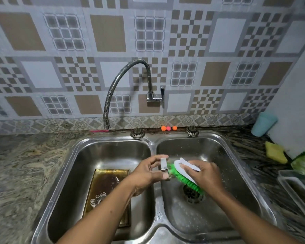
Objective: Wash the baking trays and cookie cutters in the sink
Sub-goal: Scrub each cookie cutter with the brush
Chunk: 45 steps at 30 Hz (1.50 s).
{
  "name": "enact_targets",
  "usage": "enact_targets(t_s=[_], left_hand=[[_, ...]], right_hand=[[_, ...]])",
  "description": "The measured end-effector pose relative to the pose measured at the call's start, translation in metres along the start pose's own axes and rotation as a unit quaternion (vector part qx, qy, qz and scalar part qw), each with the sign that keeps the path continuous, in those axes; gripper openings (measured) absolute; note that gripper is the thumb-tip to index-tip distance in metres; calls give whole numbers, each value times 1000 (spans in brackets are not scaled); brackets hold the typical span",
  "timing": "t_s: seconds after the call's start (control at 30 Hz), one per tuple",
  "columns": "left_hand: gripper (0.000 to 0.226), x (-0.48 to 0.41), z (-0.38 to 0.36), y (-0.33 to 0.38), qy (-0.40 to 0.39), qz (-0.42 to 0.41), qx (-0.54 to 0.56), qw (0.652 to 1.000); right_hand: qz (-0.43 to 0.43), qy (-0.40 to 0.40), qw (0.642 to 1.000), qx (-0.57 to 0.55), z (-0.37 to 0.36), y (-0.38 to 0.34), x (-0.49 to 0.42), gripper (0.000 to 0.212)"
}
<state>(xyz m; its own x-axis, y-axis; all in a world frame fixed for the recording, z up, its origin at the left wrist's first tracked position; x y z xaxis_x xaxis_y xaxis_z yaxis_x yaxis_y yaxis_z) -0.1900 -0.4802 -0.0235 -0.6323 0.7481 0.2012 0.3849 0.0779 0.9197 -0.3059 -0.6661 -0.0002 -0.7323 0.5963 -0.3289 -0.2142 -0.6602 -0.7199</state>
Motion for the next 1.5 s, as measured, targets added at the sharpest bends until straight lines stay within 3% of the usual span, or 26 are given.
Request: enact_targets(t_s=[0.1, 0.17, 0.3, 0.47, 0.57, 0.67, 0.83, 0.93, 1.03, 1.13, 1.3, 1.5], left_hand=[[64, -1, -2, 1, -8, -1, -8, 1000], [64, -1, -3, 1, -7, 1, -24, 1000], [64, 2, 4, -3, 0, 4, 12, 1000], [64, 3, 6, -2, 3, 6, -11, 1000], [66, 6, 13, -2, 7, 6, 5, 1000], [66, 8, 18, 0, 8, -1, -18, 1000], [62, 23, 44, 2, 49, -7, -6, 999], [63, 32, 64, 9, 60, -8, -65, 996], [63, 49, 100, 6, 108, 8, -63, 992], [64, 68, 131, 2, 172, 11, -181, 968], [66, 99, 186, -41, 261, 76, -351, 896], [69, 111, 212, -85, 280, 94, -469, 832]], right_hand=[[11, -4, 1000, -15, -1, -10, 0, 24], [20, -30, 999, -2, -6, -12, 7, 27], [8, 10, 999, 32, 4, -1, 0, 34], [7, -37, 999, 36, -7, -11, 6, 42], [-3, -13, 999, 36, -8, -9, -1, 30], [15, -55, 998, 28, -27, -26, 10, 28], [12, -52, 996, 66, -43, -34, 5, 32], [41, -90, 993, 59, -71, -56, 13, 29], [41, -98, 986, 130, -78, -55, 7, 33], [39, -98, 989, 107, -90, -73, -1, 31], [67, -149, 985, 58, -126, -112, 15, 35], [66, -177, 977, 104, -152, -95, 37, 51]])
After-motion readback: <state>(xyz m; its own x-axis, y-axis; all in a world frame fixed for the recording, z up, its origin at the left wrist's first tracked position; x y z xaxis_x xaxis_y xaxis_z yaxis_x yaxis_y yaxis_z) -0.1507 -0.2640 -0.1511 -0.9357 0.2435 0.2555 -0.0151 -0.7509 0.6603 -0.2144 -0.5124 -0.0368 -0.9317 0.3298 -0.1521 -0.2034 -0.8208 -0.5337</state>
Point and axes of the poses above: each hand's wrist, its own x-axis away from the middle knuckle, its own z-axis out of the back of the hand, y = z × x, the point moved 4 cm from there along -x, towards the middle knuckle, and after that the axes turned 4 degrees about y, right-handed, at the moved point
